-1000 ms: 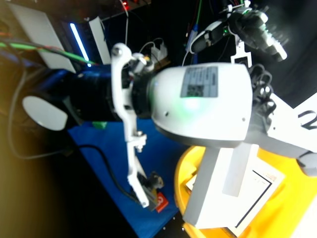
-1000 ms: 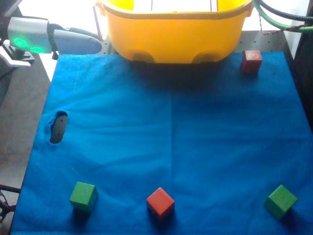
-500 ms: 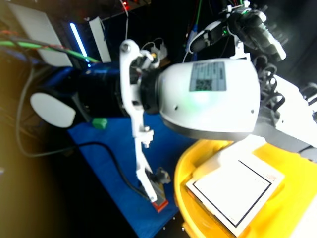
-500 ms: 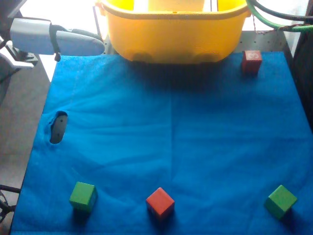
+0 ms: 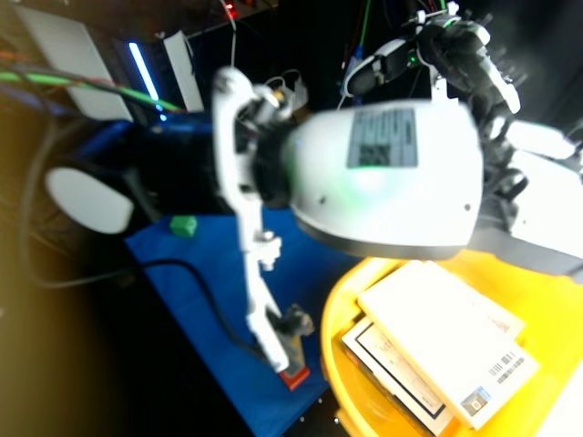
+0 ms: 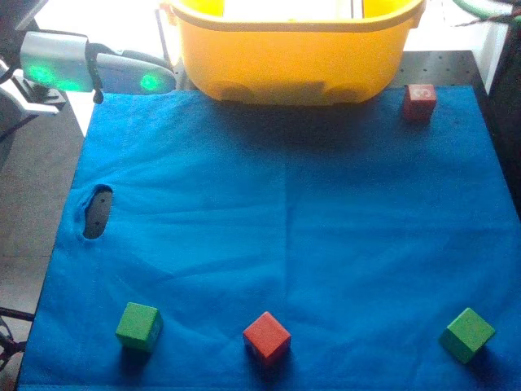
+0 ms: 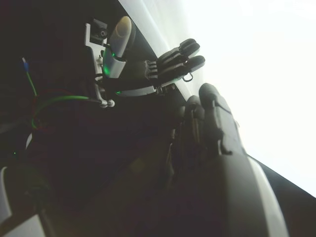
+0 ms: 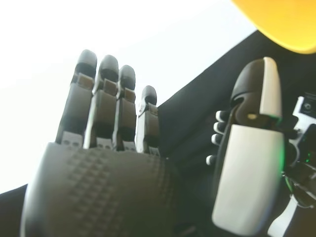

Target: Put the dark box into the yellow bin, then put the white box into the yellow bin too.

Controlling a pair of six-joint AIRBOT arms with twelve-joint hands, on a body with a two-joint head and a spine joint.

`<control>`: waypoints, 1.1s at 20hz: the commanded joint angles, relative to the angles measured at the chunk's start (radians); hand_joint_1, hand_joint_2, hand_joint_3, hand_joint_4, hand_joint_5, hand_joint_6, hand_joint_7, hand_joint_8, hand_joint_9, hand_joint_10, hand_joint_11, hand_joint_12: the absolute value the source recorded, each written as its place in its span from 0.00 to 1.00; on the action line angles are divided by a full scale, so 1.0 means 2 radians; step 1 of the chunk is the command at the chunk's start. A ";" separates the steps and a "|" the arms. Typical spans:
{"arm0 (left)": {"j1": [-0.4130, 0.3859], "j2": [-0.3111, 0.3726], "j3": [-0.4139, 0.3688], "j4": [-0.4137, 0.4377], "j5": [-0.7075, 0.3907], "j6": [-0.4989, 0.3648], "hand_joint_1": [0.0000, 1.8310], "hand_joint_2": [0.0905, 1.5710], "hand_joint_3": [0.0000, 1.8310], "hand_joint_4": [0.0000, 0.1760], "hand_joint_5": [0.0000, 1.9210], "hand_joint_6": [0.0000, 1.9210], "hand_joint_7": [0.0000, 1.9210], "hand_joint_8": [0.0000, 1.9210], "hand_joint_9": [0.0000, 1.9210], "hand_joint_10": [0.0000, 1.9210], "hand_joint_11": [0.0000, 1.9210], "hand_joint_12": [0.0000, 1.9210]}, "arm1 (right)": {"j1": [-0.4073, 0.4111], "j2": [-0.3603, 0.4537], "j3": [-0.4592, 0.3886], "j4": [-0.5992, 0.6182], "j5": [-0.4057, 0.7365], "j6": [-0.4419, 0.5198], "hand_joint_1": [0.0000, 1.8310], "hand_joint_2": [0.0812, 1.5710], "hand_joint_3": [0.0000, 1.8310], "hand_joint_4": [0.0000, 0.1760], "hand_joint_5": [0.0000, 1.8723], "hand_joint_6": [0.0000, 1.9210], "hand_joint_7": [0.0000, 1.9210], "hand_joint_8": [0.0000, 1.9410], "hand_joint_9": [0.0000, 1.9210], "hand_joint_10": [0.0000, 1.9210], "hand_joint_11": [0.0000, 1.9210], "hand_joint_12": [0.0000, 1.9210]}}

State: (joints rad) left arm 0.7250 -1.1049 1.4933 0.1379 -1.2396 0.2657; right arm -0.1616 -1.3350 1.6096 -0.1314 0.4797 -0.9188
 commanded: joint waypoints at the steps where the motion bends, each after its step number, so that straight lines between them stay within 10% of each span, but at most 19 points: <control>1: -0.007 0.000 -0.002 -0.022 -0.050 -0.004 0.51 0.40 0.00 0.78 0.02 0.00 0.09 0.00 0.08 0.00 0.01 0.11 | 0.010 0.002 -0.003 0.005 0.060 0.000 0.62 0.50 0.01 0.80 0.14 0.00 0.21 0.00 0.23 0.00 0.20 0.01; 7: -0.007 0.004 -0.002 -0.027 -0.037 -0.004 0.52 0.39 0.00 0.98 0.01 0.00 0.08 0.00 0.06 0.00 0.00 0.08 | 0.018 0.031 -0.028 0.000 0.060 0.000 0.57 0.46 0.00 0.78 0.13 0.00 0.26 0.01 0.25 0.00 0.19 0.00; 11: -0.007 0.013 -0.004 -0.033 -0.030 -0.004 0.53 0.40 0.00 0.87 0.00 0.00 0.06 0.00 0.05 0.00 0.02 0.05 | 0.018 0.045 -0.038 0.007 0.058 0.000 0.54 0.43 0.00 0.97 0.09 0.00 0.21 0.00 0.22 0.00 0.17 0.00; 13: -0.006 0.017 -0.004 -0.038 -0.028 -0.004 0.53 0.39 0.00 0.67 0.00 0.00 0.05 0.00 0.05 0.00 0.02 0.05 | 0.018 0.056 -0.045 0.008 0.058 0.000 0.55 0.44 0.00 0.90 0.09 0.00 0.21 0.00 0.19 0.00 0.16 0.00; 17: 0.000 0.027 -0.005 -0.051 -0.026 -0.003 0.54 0.39 0.00 0.94 0.01 0.00 0.05 0.00 0.04 0.00 0.00 0.04 | 0.019 0.075 -0.060 0.009 0.058 -0.001 0.51 0.46 0.01 1.00 0.08 0.00 0.18 0.00 0.16 0.00 0.12 0.00; 22: 0.014 0.055 -0.017 -0.087 -0.044 0.015 0.52 0.43 0.01 0.77 0.01 0.00 0.05 0.00 0.02 0.00 0.00 0.00 | 0.019 0.103 -0.086 0.010 0.058 -0.001 0.56 0.45 0.00 0.99 0.05 0.00 0.17 0.00 0.15 0.00 0.10 0.00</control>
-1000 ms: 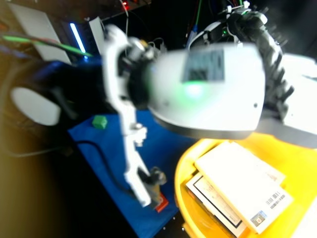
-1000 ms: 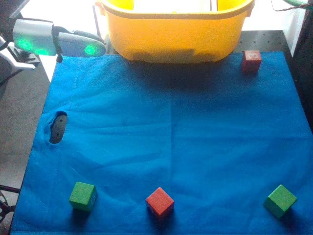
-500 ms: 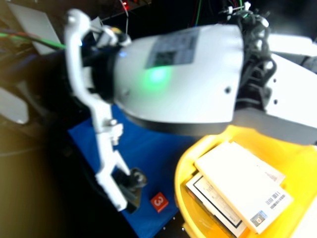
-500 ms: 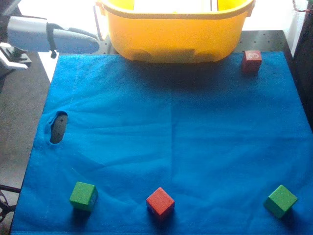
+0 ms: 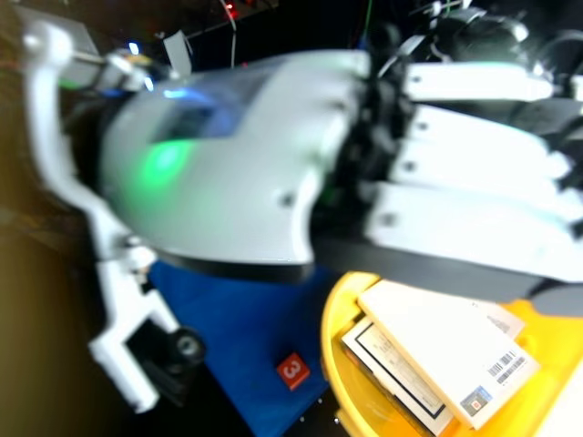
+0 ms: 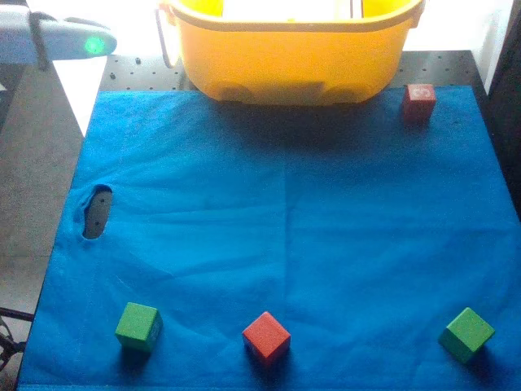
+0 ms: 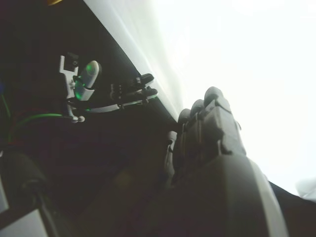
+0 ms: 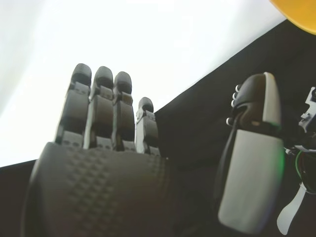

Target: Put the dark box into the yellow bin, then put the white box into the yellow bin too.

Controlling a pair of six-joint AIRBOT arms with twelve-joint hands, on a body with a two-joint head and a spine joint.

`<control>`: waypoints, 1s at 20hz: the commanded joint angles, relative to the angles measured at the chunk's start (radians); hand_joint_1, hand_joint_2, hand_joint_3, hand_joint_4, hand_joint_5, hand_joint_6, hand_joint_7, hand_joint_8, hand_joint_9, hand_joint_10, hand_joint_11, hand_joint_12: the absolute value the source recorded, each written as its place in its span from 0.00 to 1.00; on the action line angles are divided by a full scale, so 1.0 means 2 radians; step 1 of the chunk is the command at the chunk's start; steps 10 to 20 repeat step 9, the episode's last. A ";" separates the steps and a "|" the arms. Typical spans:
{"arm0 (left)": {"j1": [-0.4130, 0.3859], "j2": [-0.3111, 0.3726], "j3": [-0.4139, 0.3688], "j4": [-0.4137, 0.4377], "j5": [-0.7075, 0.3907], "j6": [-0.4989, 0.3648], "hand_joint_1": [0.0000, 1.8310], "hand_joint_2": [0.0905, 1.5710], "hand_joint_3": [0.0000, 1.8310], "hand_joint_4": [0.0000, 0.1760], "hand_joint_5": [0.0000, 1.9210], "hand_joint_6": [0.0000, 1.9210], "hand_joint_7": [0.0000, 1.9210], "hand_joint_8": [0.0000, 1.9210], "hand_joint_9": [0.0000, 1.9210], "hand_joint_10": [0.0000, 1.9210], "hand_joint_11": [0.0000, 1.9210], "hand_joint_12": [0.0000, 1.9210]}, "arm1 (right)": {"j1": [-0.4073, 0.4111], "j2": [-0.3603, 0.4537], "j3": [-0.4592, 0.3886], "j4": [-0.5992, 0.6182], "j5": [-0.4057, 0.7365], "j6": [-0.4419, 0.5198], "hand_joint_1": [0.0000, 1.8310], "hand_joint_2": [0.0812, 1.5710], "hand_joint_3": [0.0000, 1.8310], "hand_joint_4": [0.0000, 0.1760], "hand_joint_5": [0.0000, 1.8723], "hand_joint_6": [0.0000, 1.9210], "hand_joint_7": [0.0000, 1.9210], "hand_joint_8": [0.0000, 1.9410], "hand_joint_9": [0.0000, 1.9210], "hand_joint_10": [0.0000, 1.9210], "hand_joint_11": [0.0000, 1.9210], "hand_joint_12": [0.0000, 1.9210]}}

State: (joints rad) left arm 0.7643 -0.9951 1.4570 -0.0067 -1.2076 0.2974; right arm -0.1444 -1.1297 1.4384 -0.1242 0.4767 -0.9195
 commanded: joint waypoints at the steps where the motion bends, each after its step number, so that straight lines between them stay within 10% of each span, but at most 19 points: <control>1: 0.002 0.005 -0.002 -0.024 -0.068 0.001 0.53 0.44 0.01 0.77 0.01 0.00 0.04 0.00 0.02 0.00 0.00 0.00 | 0.010 0.004 -0.004 0.006 0.060 -0.001 0.56 0.46 0.00 0.96 0.04 0.00 0.15 0.00 0.13 0.00 0.09 0.00; 5: 0.037 0.036 -0.029 -0.063 -0.108 0.024 0.47 0.47 0.00 0.84 0.00 0.00 0.00 0.00 0.00 0.00 0.00 0.00 | 0.011 0.053 -0.055 0.006 0.063 -0.017 0.50 0.44 0.00 1.00 0.00 0.00 0.12 0.00 0.11 0.00 0.09 0.00; 7: 0.049 0.047 -0.041 -0.071 -0.122 0.034 0.45 0.51 0.01 0.61 0.00 0.00 0.00 0.00 0.00 0.00 0.00 0.00 | 0.012 0.083 -0.081 0.006 0.069 -0.031 0.50 0.43 0.00 1.00 0.00 0.00 0.11 0.00 0.07 0.00 0.06 0.00; 9: 0.067 0.060 -0.055 -0.081 -0.143 0.043 0.46 0.54 0.01 0.67 0.00 0.00 0.00 0.00 0.00 0.00 0.00 0.00 | 0.012 0.112 -0.103 0.006 0.084 -0.038 0.51 0.43 0.00 1.00 0.01 0.00 0.13 0.01 0.08 0.00 0.03 0.00; 20: 0.067 0.060 -0.055 -0.081 -0.143 0.043 0.46 0.54 0.01 0.67 0.00 0.00 0.00 0.00 0.00 0.00 0.00 0.00 | 0.012 0.112 -0.103 0.006 0.084 -0.038 0.51 0.43 0.00 1.00 0.01 0.00 0.13 0.01 0.08 0.00 0.03 0.00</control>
